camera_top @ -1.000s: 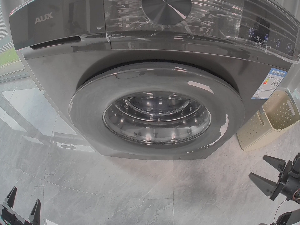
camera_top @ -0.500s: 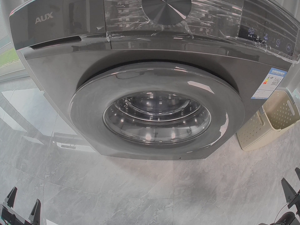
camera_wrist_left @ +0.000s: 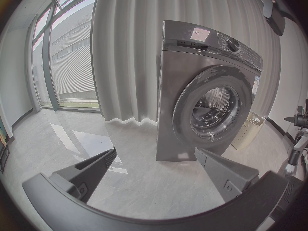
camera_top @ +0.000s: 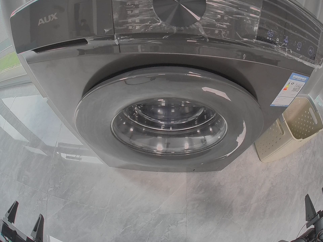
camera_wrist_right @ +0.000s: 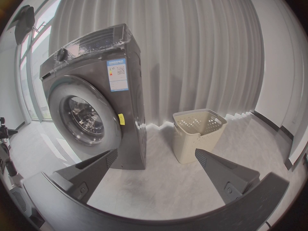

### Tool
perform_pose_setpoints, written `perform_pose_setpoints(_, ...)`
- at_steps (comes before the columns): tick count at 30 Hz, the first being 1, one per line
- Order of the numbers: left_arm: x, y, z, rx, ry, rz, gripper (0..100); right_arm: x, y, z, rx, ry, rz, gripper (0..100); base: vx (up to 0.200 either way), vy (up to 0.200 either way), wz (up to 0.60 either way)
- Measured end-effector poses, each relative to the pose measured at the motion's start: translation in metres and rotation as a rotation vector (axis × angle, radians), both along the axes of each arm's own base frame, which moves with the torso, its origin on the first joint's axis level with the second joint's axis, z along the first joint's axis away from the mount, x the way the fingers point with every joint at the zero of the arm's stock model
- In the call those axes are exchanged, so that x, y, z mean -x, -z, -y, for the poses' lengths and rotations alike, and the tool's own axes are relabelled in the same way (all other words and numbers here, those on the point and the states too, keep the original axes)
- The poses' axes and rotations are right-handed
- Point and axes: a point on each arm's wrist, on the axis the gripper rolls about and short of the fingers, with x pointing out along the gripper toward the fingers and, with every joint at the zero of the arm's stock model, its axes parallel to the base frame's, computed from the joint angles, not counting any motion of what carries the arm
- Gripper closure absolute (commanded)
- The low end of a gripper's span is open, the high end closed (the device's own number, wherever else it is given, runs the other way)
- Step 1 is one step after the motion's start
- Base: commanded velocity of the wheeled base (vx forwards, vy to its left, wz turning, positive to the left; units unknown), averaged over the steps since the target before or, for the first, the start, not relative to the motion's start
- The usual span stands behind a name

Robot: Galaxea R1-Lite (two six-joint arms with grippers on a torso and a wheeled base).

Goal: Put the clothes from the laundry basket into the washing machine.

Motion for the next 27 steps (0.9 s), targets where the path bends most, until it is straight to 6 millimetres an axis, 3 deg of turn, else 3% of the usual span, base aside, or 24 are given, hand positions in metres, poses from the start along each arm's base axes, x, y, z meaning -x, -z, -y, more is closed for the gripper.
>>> perform_pose_setpoints(27, 0.0000, 0.0000, -0.0001, 0.003, -0.001, 0.000, 0, 0.0014, 0.0067, -0.0014, 0.061, -0.066, -0.043, 0, 0.000, 0.000, 0.00)
